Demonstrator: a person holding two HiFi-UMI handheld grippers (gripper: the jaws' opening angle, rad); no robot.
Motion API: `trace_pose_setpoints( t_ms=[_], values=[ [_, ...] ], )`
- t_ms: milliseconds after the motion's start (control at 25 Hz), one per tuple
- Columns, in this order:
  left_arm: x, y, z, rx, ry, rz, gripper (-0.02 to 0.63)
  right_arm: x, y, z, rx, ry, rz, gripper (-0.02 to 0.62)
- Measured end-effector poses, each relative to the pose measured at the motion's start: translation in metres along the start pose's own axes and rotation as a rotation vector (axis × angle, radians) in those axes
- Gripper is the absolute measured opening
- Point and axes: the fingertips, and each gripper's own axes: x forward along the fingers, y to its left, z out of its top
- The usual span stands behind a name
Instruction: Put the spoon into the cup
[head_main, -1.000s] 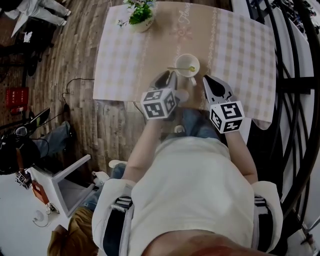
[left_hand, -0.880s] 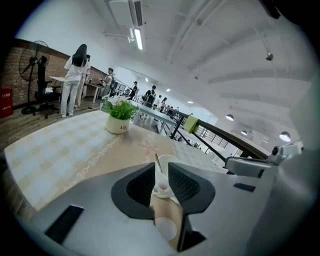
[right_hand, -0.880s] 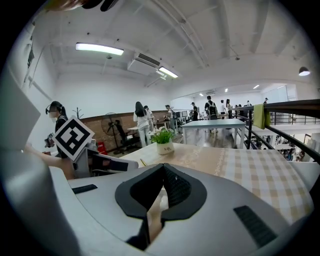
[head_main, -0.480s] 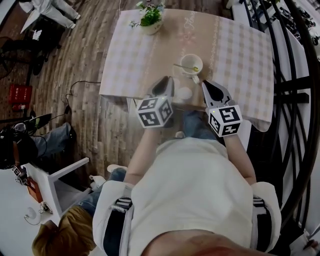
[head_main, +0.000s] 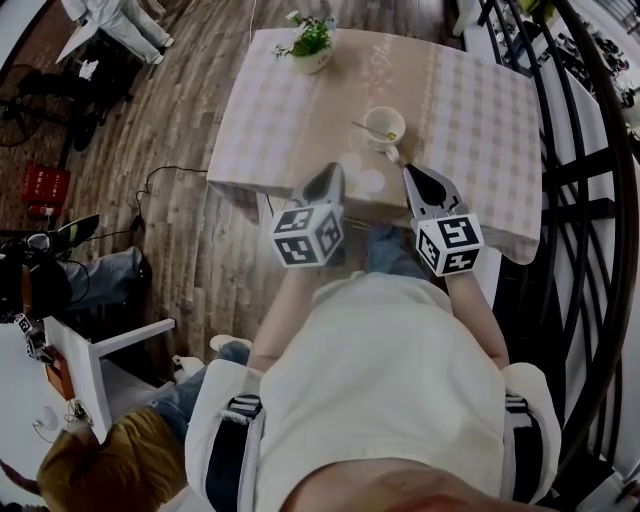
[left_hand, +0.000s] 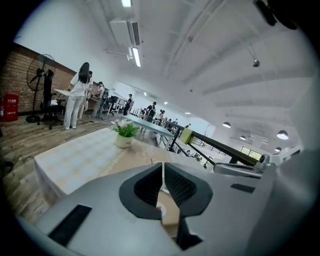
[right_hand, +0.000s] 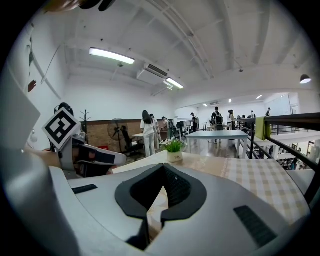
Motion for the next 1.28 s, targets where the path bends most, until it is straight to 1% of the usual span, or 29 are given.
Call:
trace_pose_setpoints(
  t_ms=[320, 600, 720, 880, 1280],
  values=[
    [-0.03, -0.008, -0.004, 0.024, -0.02, -0.01, 0.009, -0.022, 0.012, 0.003, -0.003, -0.038, -0.003, 0.0],
    [-0.045, -0.009, -0.005, 0.023, -0.033, -0.009, 0.008, -0.029, 0.022, 0.004, -0.01, -0.048, 0.005, 0.0],
    [-0.046, -0.009, -0.006, 0.016, -0.034, -0.012, 0.008, -0.031, 0.023, 0.004, -0.016, -0.047, 0.003, 0.0],
    [-0.044, -0.008, -0.007, 0.011, -0.032, -0.01, 0.008, -0.03, 0.023, 0.004, -0.05, -0.042, -0.001, 0.0],
    [-0.041, -0.009, -0.003, 0.009, -0.031, -0.017, 0.006, -0.026, 0.02, 0.009, -0.041, -0.053, 0.0, 0.0]
  ],
)
